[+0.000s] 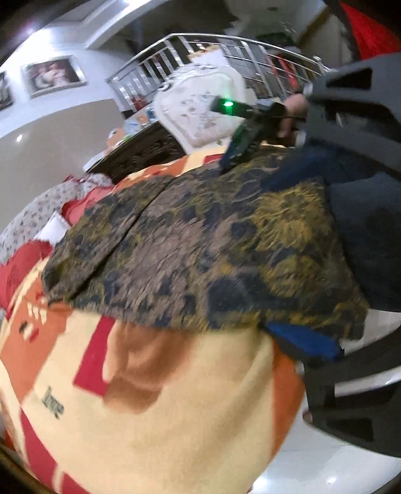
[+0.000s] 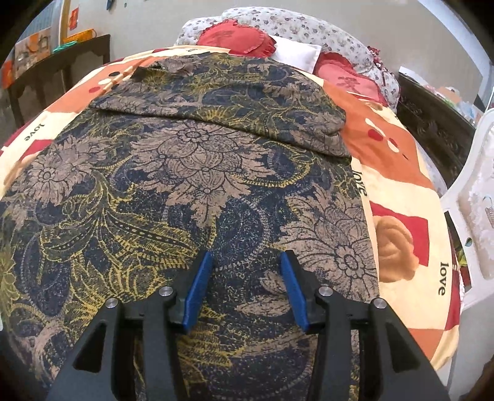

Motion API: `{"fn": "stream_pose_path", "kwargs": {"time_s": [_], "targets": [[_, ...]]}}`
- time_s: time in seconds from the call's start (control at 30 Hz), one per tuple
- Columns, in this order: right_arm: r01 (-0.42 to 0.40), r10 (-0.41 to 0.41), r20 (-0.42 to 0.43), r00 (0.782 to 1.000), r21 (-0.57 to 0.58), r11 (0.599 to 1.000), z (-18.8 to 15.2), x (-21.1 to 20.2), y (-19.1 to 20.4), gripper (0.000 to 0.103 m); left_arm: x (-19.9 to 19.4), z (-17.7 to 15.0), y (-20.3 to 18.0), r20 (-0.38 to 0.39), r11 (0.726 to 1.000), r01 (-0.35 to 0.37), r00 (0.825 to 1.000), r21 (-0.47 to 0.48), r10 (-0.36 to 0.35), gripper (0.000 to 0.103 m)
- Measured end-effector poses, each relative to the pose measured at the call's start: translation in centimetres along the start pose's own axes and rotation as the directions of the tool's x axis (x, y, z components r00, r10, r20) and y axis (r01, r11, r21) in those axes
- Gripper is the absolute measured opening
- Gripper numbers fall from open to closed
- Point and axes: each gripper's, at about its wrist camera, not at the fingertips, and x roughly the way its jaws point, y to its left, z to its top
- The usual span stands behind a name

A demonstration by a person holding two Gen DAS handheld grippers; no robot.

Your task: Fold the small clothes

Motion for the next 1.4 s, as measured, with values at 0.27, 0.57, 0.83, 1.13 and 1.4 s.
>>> {"fn": "stream_pose_path", "kwargs": {"time_s": [0.27, 0.57, 0.83, 1.13, 1.4], "targets": [[-0.001, 0.001, 0.0, 1.0, 0.004, 1.0, 0.1, 0.0, -0.1, 0.048, 0.3, 0.5, -0.3, -0.041, 0.997, -0.071, 0.997, 0.007, 0.071, 0.064], [0.0, 0.0, -0.001, 1.0, 0.002, 1.0, 0.1, 0.0, -0.2, 0.048, -0.3, 0.2, -0.9, -0.091, 0.999, 0.021, 0.996, 0.038, -0.018, 0.067], [-0.053, 0.054, -0.013, 0.998, 0.036, 0.998, 0.5, -0.5, -1.0, 0.048, 1.2, -0.5, -2.7, -0.131, 0.994, 0.069, 0.99, 0.088, -0.057, 0.067], [-0.006, -0.011, 0.137, 0.99, 0.123, 0.992, -2.0, -9.3, -9.6, 0.048, 0.6, -0.3, -1.3, -0.087, 0.996, -0.036, 0.995, 0.076, 0.043, 0.064], [-0.032, 0.006, 0.067, 0.998, 0.391, 0.92, -10.0, -10.1, -17.5, 0.048, 1.2, -0.6, -1.2, -0.073, 0.99, -0.116, 0.99, 0.084, 0.123, 0.017]]}}
